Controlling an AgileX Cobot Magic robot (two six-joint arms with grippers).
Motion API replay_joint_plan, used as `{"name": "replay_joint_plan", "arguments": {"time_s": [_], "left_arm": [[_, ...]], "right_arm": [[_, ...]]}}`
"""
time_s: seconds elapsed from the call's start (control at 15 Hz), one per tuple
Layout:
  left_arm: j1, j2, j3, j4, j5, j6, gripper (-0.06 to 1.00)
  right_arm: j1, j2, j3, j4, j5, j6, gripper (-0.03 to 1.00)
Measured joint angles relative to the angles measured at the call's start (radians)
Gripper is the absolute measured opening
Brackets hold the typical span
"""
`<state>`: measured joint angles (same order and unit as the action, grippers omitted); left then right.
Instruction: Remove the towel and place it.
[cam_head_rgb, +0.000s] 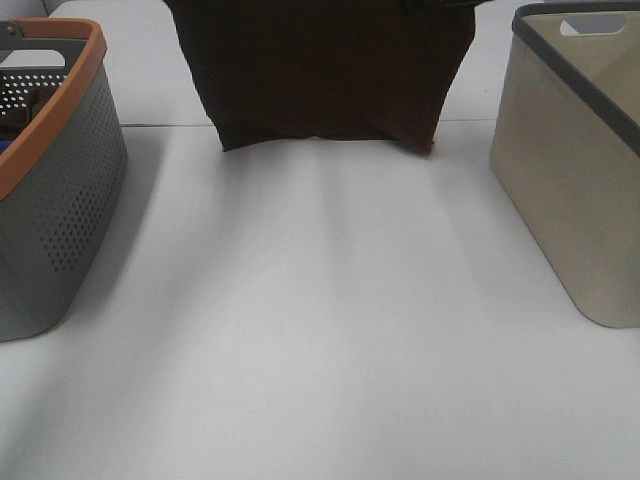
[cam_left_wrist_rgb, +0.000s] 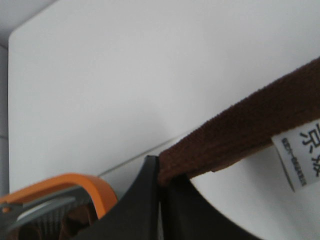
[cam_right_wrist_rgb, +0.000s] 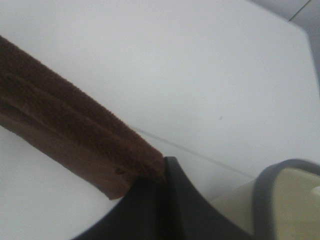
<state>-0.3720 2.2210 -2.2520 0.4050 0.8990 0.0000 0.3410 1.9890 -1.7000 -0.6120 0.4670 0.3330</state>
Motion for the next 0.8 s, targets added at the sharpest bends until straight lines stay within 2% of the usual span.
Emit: {"name": "replay_joint_plan", "arguments": {"time_s": [0.07,0.13,0.2,0.33,0.47,0.53,0.8], "left_arm": [[0.000,0.000,0.000,0.000,0.000,0.000,0.00],[0.000,0.002,0.000,-0.020,0.113,0.000,0.00],[0.000,0.003,0.000,-0.059,0.215,0.000,0.00],[0.000,0.003,0.001,-0.154,0.299,0.023,0.00],[0.001,0.001,0.019,-0.221,0.306,0.027,0.00],[0.002,0.000,0.051,-0.272,0.306,0.027,0.00],[0.002,0.000,0.195,-0.304,0.310,0.027,0.00]], "right_arm": [[0.000,0.000,0.000,0.000,0.000,0.000,0.00],[0.001,0.000,0.028,0.130,0.027,-0.098,0.00],[0.002,0.000,0.041,0.213,0.073,-0.161,0.00],[0.002,0.000,0.049,0.274,0.167,-0.202,0.00],[0.001,0.000,0.049,0.287,0.229,-0.222,0.00],[0.000,0.000,0.049,0.315,0.300,-0.247,0.00],[-0.001,0.000,0.049,0.448,0.415,-0.319,0.00]]}}
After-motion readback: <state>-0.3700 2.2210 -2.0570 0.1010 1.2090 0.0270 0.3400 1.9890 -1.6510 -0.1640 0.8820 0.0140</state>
